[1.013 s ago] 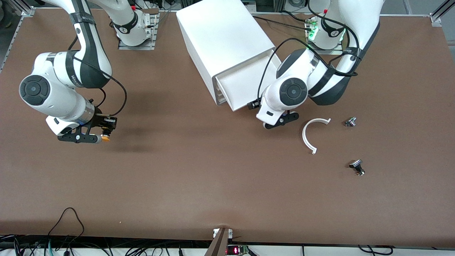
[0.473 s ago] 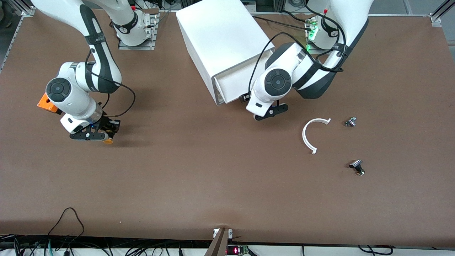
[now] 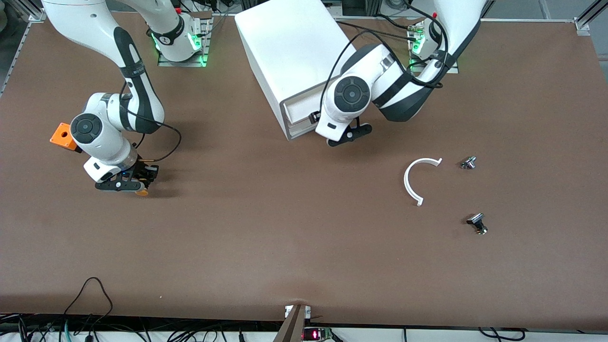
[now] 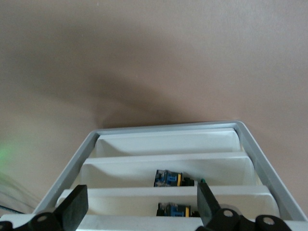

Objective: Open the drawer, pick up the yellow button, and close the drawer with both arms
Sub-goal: 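Push the drawer shut with the left gripper while the right gripper carries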

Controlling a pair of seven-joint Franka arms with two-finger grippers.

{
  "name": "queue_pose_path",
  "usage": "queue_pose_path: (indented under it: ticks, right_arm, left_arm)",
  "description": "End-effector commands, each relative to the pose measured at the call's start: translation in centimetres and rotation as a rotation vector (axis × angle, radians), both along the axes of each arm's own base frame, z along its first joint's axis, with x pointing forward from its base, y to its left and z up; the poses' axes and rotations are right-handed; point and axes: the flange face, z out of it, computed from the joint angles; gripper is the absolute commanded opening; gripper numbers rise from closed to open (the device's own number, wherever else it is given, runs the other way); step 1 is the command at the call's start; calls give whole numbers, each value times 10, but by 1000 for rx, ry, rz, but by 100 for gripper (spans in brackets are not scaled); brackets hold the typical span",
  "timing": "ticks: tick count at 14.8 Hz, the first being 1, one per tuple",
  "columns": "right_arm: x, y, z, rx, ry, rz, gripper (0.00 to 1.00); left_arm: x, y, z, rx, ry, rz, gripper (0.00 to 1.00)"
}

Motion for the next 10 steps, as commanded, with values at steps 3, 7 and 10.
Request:
queue_pose_path:
  ticks: [3,7,10]
  right_arm:
    - [4,-4,10,11,-26,0,99]
    - [13,-1,35,25,-61,6,99]
    - [16,5,67,50,-61,11,99]
  left_arm:
    - [-30,-14,8,19,-3,-29,100]
    - [-45,-16,-7,42,21,-51,100]
    - [-56,-25,-3,37,24,-72,100]
